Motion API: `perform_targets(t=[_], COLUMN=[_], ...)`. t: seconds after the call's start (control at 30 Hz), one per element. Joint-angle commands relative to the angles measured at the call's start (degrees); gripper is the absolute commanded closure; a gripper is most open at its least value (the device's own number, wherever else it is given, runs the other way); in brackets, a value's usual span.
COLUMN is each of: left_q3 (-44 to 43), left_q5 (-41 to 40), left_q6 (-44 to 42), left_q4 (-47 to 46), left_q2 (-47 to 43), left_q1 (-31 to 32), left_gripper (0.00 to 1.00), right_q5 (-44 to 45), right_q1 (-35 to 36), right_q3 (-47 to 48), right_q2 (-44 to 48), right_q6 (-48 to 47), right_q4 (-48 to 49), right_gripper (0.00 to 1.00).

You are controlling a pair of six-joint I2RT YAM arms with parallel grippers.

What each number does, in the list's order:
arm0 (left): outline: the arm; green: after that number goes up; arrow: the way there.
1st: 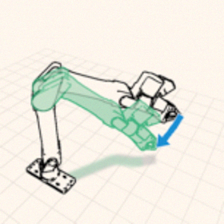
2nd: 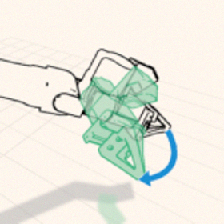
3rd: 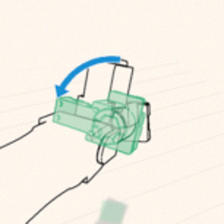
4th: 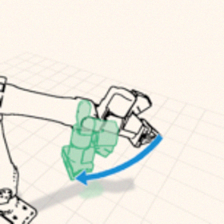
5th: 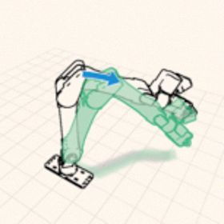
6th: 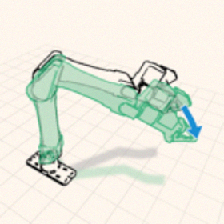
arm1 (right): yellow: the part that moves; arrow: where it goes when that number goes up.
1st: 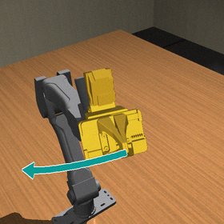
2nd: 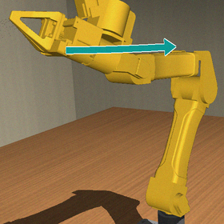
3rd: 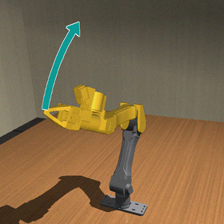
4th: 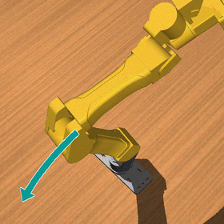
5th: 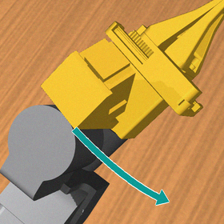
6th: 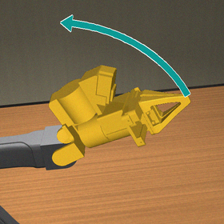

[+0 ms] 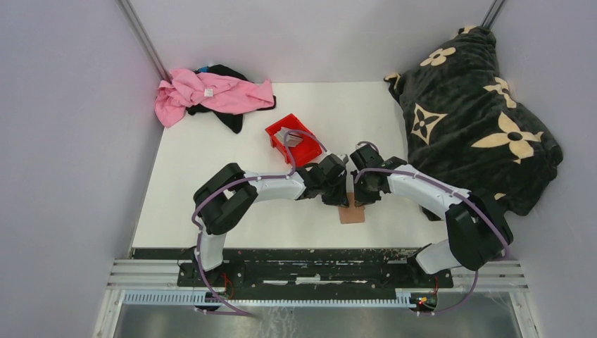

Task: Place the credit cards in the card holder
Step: Close the card holder at the center of the board.

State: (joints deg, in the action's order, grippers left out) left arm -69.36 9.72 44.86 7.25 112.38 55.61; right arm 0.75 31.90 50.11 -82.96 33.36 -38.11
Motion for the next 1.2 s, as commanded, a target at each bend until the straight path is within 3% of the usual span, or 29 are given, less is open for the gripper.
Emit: perform_targets(t=[0.0, 1.17], left_q3=[1.4, 3.0], left_q5=[0.8, 1.3], left_q6=[-1.6, -1.1], left_q4=[2.0, 1.1], left_q2=[2.4, 2.8], left_q1=[0.6, 0.7], left_gripper=[0.91, 0.97], right_q5=[2.6, 3.9], right_q1=[0.9, 1.9], right_q3=[2.0, 4.0], right_q2=[-0.6, -5.0], right_q6=[0.7, -0.4], right_q4=[1.2, 2.3], right_gripper=[0.83, 0.85])
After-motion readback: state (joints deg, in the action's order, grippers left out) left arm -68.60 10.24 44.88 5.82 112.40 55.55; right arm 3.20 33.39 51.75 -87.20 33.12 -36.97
